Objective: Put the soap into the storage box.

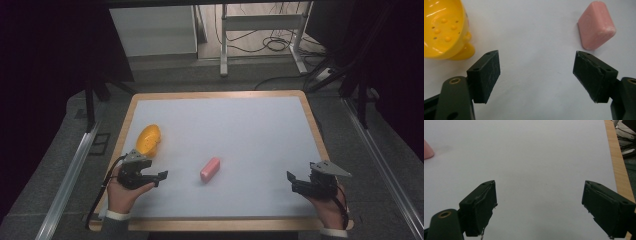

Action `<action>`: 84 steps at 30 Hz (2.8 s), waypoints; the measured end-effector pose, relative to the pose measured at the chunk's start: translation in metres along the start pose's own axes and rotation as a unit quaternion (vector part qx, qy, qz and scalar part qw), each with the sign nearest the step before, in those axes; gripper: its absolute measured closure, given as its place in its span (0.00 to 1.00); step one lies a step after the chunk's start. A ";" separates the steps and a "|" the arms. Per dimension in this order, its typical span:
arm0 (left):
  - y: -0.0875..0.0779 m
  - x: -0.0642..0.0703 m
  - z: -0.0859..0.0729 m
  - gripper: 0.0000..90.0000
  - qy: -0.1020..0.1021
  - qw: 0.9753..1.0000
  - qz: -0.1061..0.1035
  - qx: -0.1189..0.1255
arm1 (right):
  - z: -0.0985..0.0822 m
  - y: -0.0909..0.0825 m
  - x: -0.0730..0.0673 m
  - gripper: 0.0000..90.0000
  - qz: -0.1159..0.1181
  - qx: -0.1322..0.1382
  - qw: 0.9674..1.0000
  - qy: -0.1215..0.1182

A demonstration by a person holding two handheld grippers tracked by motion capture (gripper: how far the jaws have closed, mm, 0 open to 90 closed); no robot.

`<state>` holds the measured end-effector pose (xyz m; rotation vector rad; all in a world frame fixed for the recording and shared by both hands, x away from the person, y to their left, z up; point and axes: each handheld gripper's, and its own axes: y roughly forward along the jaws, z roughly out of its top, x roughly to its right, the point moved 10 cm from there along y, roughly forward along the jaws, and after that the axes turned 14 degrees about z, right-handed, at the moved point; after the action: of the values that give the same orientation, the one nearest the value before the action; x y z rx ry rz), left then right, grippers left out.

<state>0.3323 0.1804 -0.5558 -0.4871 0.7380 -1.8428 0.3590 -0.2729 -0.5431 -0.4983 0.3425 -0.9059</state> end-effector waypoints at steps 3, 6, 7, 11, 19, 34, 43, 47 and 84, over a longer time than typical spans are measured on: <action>-0.003 0.002 0.006 0.25 0.006 1.000 0.000 0.000 | 0.000 -0.001 0.000 0.14 0.001 0.000 1.000 0.000; -0.007 0.005 0.019 0.25 0.005 1.000 -0.010 0.005 | 0.000 -0.001 0.001 0.14 0.003 0.000 1.000 0.002; -0.008 0.005 0.022 0.25 0.004 1.000 -0.010 0.006 | -0.001 -0.001 0.001 0.14 0.003 -0.001 1.000 0.003; -0.008 0.007 0.030 0.25 0.006 1.000 -0.013 0.004 | -0.002 0.000 0.001 0.14 0.001 -0.002 1.000 0.002; -0.004 0.018 0.037 0.25 0.027 1.000 -0.016 -0.003 | -0.003 0.001 0.002 0.14 -0.004 -0.004 1.000 0.002; 0.008 0.043 0.053 0.25 0.061 0.998 -0.027 -0.009 | -0.003 0.004 0.001 0.14 -0.008 -0.004 1.000 0.002; 0.018 0.058 0.057 0.25 0.076 0.996 -0.035 -0.020 | -0.004 0.004 0.001 0.14 -0.007 -0.006 1.000 0.001; 0.020 0.064 0.060 0.25 0.083 0.996 -0.038 -0.022 | -0.005 0.003 0.004 0.14 -0.009 -0.006 1.000 0.003; 0.062 0.111 0.069 0.28 0.114 0.991 -0.044 -0.060 | -0.011 0.004 0.011 0.14 -0.017 -0.012 1.000 0.013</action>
<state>0.3762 0.0429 -0.5491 -0.3948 1.0013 -1.9656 0.3627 -0.2831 -0.5549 -0.5152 0.3704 -0.9430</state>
